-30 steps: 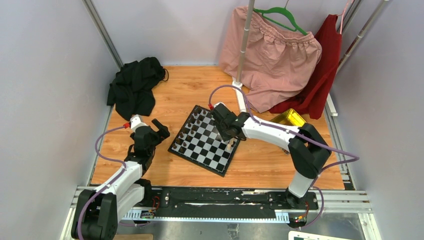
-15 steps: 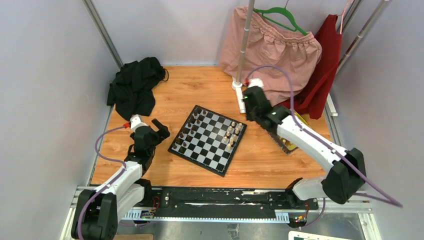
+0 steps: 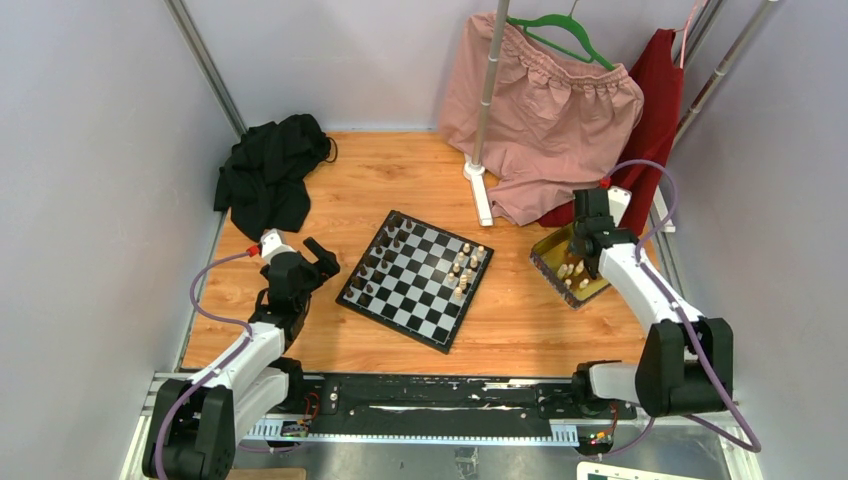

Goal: Set up the chess pieces on the board
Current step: Pick up the chess piece from the storage box.

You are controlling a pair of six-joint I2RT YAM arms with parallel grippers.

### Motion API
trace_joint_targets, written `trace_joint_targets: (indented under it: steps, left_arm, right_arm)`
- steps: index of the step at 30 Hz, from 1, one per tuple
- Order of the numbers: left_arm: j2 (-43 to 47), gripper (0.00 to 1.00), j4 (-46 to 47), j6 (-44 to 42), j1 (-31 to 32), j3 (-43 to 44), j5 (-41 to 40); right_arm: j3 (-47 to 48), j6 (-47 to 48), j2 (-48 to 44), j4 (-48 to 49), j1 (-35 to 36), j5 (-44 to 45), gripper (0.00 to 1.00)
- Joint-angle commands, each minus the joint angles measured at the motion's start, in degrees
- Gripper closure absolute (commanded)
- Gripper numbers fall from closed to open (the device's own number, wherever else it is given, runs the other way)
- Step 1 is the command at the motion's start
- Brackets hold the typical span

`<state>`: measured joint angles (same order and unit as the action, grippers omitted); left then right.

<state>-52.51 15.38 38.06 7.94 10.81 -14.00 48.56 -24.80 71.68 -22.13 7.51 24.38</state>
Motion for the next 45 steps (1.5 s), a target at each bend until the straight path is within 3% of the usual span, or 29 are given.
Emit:
trace_joint_targets:
  steps: [1,13,30,33,37,45]
  left_arm:
    - [-0.23,0.0,2.09,-0.7,-0.3,-0.28,0.2]
    - [0.0,0.0,2.17,-0.71,-0.3,-0.39,0.29]
    - [0.06,0.0,2.13,-0.88,-0.3,-0.42,0.46]
    - [0.1,0.0,2.11,-0.84,-0.3,-0.38,0.46]
    - [0.09,0.0,2.09,-0.87,-0.3,-0.41,0.46]
    - [0.16,0.0,2.1,-0.87,-0.3,-0.49,0.46]
  right_arm:
    - [-2.3,-4.19,2.06,3.72,-4.24,-1.87,0.72]
    - [-3.73,-5.4,8.19,8.54,-11.2,-8.61,0.72]
    - [-1.8,-5.1,15.15,11.22,-12.72,-10.13,0.73]
    - [-2.17,-5.14,15.74,11.72,-12.91,-10.3,0.8]
    - [-2.31,-5.24,15.71,11.81,-13.06,-10.65,1.0]
    - [-4.11,-5.21,10.35,13.39,-13.04,-12.71,1.0]
